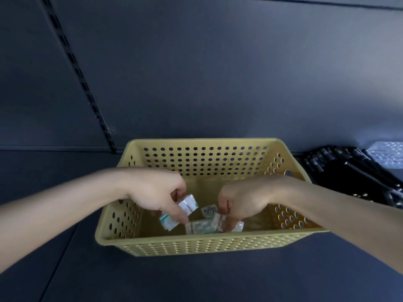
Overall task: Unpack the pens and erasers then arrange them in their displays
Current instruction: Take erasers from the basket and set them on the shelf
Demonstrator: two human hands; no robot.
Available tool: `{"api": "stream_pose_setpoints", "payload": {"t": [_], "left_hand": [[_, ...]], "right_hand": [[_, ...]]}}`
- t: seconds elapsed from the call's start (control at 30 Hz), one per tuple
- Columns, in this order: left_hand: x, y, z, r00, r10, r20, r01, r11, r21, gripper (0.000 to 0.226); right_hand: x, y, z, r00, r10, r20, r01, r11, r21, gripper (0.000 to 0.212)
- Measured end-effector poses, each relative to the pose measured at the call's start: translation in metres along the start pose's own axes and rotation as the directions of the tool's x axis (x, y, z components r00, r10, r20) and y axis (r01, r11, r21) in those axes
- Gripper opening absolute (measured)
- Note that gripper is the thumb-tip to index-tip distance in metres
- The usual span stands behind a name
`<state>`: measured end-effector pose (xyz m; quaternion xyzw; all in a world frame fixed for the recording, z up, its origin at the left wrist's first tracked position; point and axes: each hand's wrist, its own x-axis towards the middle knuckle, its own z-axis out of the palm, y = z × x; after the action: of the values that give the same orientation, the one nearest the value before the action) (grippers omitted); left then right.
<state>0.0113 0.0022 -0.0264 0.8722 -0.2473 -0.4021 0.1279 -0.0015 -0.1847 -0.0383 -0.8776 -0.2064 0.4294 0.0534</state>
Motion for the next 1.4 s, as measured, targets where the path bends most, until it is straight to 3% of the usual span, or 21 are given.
{"api": "stream_pose_setpoints", "payload": {"t": [0.2,0.43,0.63,0.9,1.17,1.4], "left_hand": [[0.015,0.007,0.008,0.990,-0.077,0.115,0.075,0.997,0.015,0.023],[0.017,0.005,0.007,0.994,-0.074,0.077,0.065,0.992,0.112,0.039],[0.018,0.003,0.005,0.987,-0.060,0.151,0.041,0.991,0.125,0.040],[0.009,-0.002,-0.009,0.993,-0.053,0.101,0.030,0.977,0.211,0.038],[0.001,-0.006,-0.015,0.982,-0.088,0.168,0.043,0.967,0.252,0.038],[0.002,-0.005,-0.012,0.984,-0.086,0.155,0.048,0.972,0.229,0.036]], "right_hand": [[0.010,-0.002,0.001,1.000,-0.002,-0.004,0.002,0.999,0.046,0.038],[0.015,0.001,0.003,0.994,-0.085,-0.075,0.086,0.996,0.005,0.038],[0.023,-0.002,0.001,0.983,-0.156,-0.094,0.159,0.987,0.024,0.043],[0.027,-0.003,0.005,0.951,-0.292,-0.105,0.303,0.946,0.116,0.040],[0.035,-0.009,0.007,0.918,-0.374,-0.136,0.384,0.921,0.063,0.058],[0.034,-0.011,0.008,0.924,-0.358,-0.133,0.369,0.927,0.071,0.023]]}}
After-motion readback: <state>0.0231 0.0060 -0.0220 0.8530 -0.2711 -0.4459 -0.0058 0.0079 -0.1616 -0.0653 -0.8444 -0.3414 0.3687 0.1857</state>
